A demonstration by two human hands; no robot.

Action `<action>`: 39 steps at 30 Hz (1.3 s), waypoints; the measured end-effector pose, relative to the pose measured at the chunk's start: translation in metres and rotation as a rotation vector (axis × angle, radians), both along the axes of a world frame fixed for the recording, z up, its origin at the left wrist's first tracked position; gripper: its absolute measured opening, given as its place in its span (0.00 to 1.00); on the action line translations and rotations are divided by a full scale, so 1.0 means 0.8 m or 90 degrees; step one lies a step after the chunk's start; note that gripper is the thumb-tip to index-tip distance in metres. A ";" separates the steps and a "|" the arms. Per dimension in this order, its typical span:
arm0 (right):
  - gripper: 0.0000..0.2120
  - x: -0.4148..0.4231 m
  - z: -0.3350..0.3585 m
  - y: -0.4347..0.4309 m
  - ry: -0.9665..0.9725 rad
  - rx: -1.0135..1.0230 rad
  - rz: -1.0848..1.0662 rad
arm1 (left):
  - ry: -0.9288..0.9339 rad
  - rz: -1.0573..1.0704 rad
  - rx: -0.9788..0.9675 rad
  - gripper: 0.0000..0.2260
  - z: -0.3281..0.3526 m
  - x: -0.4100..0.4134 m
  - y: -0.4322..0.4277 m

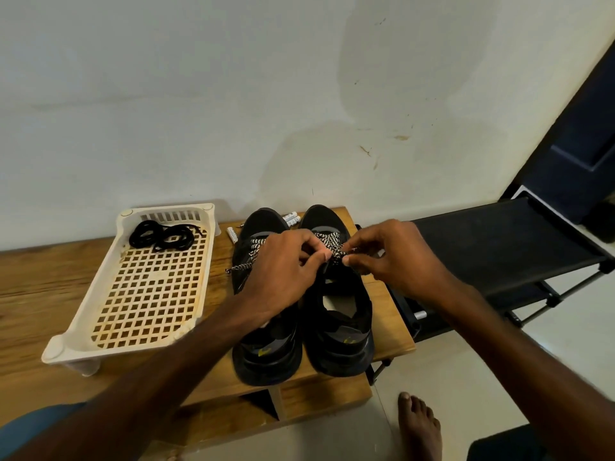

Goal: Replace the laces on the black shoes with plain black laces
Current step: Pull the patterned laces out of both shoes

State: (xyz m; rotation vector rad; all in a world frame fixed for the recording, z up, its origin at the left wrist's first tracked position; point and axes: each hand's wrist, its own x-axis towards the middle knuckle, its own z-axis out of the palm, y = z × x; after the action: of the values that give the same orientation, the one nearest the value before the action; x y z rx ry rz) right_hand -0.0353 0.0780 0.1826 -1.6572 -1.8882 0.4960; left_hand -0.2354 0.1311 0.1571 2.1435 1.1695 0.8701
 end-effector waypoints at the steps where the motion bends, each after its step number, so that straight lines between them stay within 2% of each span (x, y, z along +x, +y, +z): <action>1: 0.09 0.001 0.001 0.001 -0.027 -0.002 0.002 | -0.005 -0.006 0.000 0.04 -0.001 0.001 -0.001; 4: 0.07 0.003 0.006 0.002 -0.110 -0.006 -0.006 | 0.035 -0.023 0.014 0.04 -0.004 0.004 -0.005; 8: 0.05 0.003 0.015 -0.001 -0.201 0.088 -0.059 | 0.121 0.010 0.043 0.03 -0.008 0.003 -0.003; 11: 0.05 0.011 0.019 -0.005 -0.155 0.112 -0.095 | 0.231 0.004 0.049 0.05 -0.014 0.000 -0.005; 14: 0.03 0.025 0.019 -0.004 -0.073 0.102 -0.137 | 0.233 0.004 0.049 0.04 -0.017 0.000 -0.005; 16: 0.03 0.029 0.016 -0.004 -0.009 0.045 -0.134 | 0.174 0.016 0.044 0.03 -0.015 0.000 -0.004; 22: 0.04 0.020 0.007 -0.007 0.105 -0.040 -0.111 | -0.161 -0.002 -0.056 0.05 0.012 0.000 -0.003; 26: 0.04 -0.002 0.002 -0.013 0.160 -0.065 -0.098 | -0.374 -0.045 -0.177 0.10 0.042 -0.004 0.003; 30: 0.04 -0.013 0.002 -0.010 0.195 -0.076 -0.139 | -0.608 -0.078 -0.322 0.10 0.058 -0.011 0.005; 32: 0.04 -0.013 0.004 -0.010 0.228 -0.099 -0.163 | -0.670 -0.065 -0.368 0.09 0.056 -0.013 0.010; 34: 0.03 -0.012 0.006 -0.011 0.245 -0.106 -0.167 | -0.565 -0.037 -0.352 0.07 0.049 -0.012 0.014; 36: 0.03 -0.012 0.007 -0.012 0.245 -0.088 -0.166 | -0.367 -0.027 -0.258 0.05 0.038 -0.009 0.013; 39: 0.05 -0.011 0.012 -0.010 0.208 -0.033 -0.147 | -0.135 -0.059 -0.090 0.14 0.024 -0.006 0.007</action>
State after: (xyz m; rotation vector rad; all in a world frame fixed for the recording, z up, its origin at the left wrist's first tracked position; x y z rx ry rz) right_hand -0.0438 0.0700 0.1924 -1.6842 -1.4411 0.6766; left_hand -0.2405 0.1365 0.1759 1.9236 0.9884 0.9189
